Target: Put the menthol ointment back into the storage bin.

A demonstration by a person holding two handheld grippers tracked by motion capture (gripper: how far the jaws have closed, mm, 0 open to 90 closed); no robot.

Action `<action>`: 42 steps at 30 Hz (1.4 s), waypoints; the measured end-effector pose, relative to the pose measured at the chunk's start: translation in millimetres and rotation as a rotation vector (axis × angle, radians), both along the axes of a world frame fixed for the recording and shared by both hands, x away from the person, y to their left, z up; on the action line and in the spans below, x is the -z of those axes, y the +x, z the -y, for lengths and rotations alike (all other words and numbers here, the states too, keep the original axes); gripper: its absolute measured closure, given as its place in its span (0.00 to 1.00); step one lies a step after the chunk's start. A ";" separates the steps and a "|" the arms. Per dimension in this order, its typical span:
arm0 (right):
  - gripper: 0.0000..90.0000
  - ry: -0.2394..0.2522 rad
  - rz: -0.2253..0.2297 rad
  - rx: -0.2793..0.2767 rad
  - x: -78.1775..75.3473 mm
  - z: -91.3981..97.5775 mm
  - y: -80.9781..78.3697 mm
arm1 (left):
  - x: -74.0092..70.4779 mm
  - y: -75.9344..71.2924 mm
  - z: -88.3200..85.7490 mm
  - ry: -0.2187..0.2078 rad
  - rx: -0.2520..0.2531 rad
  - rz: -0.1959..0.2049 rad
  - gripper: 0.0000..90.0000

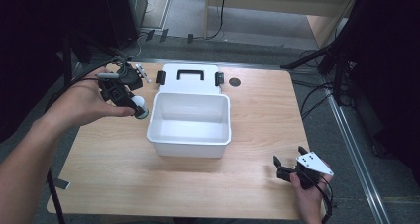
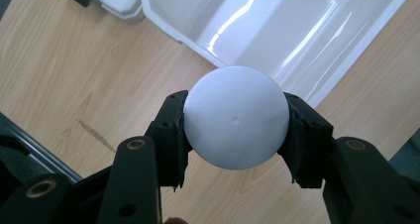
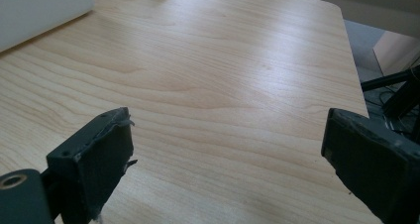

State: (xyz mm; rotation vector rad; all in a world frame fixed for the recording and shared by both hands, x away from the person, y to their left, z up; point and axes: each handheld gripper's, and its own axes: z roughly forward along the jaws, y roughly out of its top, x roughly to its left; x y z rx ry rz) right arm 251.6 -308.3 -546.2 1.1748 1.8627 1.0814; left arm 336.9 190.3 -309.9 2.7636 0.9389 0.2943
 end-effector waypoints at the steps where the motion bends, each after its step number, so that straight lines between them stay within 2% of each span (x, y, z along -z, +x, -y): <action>1: 0.07 -0.001 -0.001 -0.001 -0.1 0.1 -0.1 | 1.2 0.0 2.2 -0.001 0.002 0.004 0.57; 9: 0.07 -0.001 0.000 -0.001 0.0 0.0 -0.1 | 7.3 1.2 18.7 -0.006 0.040 0.003 0.57; 22: 0.07 0.002 -0.002 -0.002 -0.1 0.2 -0.1 | 30.5 5.8 44.1 0.007 0.087 -0.017 0.57; 29: 0.07 0.001 0.001 -0.005 0.0 0.4 0.4 | 48.8 11.2 51.0 0.022 0.100 -0.038 0.57; 42: 0.07 0.002 -0.001 -0.005 0.0 0.4 0.5 | 75.0 16.9 53.5 0.045 0.104 -0.068 0.57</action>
